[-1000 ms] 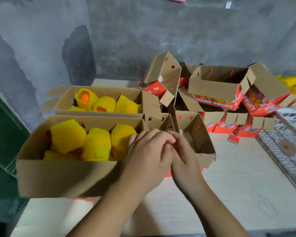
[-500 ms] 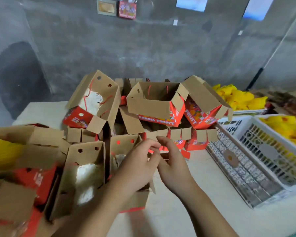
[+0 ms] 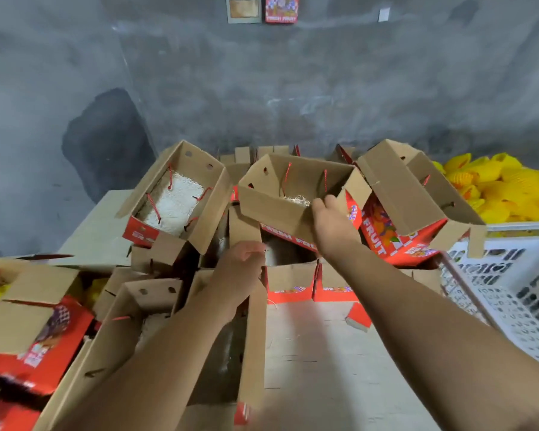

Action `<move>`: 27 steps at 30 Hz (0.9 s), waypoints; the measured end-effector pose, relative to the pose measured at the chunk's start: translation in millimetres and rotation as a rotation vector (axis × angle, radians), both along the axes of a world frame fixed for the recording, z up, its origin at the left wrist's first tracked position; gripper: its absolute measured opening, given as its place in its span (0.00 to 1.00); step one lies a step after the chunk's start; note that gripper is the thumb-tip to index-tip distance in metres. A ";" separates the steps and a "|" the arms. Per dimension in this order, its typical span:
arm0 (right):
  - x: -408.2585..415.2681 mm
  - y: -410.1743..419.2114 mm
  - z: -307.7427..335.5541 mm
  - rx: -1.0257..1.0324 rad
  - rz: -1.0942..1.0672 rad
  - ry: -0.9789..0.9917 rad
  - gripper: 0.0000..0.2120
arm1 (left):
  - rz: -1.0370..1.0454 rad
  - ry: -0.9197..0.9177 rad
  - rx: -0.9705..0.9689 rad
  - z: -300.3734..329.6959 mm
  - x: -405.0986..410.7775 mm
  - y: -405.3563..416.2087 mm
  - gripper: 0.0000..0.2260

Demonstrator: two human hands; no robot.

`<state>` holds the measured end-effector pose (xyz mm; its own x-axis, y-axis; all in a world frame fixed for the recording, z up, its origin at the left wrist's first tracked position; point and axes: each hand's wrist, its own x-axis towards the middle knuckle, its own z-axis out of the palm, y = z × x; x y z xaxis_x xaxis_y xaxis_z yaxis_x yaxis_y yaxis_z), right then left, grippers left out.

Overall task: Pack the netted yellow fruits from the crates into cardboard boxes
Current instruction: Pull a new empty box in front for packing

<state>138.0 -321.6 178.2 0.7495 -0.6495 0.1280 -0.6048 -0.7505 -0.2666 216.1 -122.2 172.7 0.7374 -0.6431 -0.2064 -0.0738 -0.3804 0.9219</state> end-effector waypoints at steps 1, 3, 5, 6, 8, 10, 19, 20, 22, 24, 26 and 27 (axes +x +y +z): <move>-6.7 -3.1 -1.7 -0.015 -0.026 -0.067 0.16 | -0.001 0.014 0.000 -3.1 -0.8 4.5 0.09; -25.9 -3.5 -3.4 -0.056 -0.067 -0.170 0.11 | 0.007 0.032 -0.003 -7.3 -3.3 10.7 0.09; -53.0 2.3 -3.6 -0.109 -0.110 -0.251 0.08 | 0.050 0.057 -0.040 -6.1 -5.8 15.3 0.11; -67.9 7.8 -3.5 -0.132 -0.114 -0.290 0.07 | 0.064 0.071 -0.071 -4.2 -7.0 17.1 0.12; -99.8 22.1 -4.1 -0.211 -0.090 -0.346 0.06 | 0.091 0.033 -0.110 1.3 -10.0 20.4 0.13; -132.9 38.5 -6.4 -0.285 -0.055 -0.400 0.05 | 0.140 -0.025 -0.174 6.6 -13.5 23.0 0.12; -273.0 119.5 -60.7 -0.022 -0.049 -0.464 0.02 | 0.040 0.128 -0.175 -27.8 -78.7 56.1 0.14; -287.7 126.1 -74.5 0.010 -0.095 -0.441 0.05 | 0.004 0.147 -0.139 -46.7 -89.1 60.9 0.17; -312.6 140.5 -102.1 0.049 -0.219 -0.395 0.09 | -0.040 0.237 -0.081 -84.4 -116.7 74.4 0.20; -327.0 159.7 -129.7 0.067 -0.304 -0.302 0.11 | -0.010 0.265 0.017 -124.8 -143.5 91.2 0.18; -331.6 180.8 -157.3 0.159 -0.322 -0.146 0.12 | 0.057 0.275 0.137 -159.8 -158.6 110.0 0.17; -331.1 190.3 -167.3 0.215 -0.334 -0.051 0.13 | 0.068 0.312 0.183 -170.5 -163.6 116.9 0.20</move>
<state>-193.1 -131.3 10.9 0.4887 -0.8725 -0.0055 -0.7881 -0.4387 -0.4319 52.5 -5.2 2.1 0.6604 -0.5264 -0.5356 0.2315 -0.5358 0.8120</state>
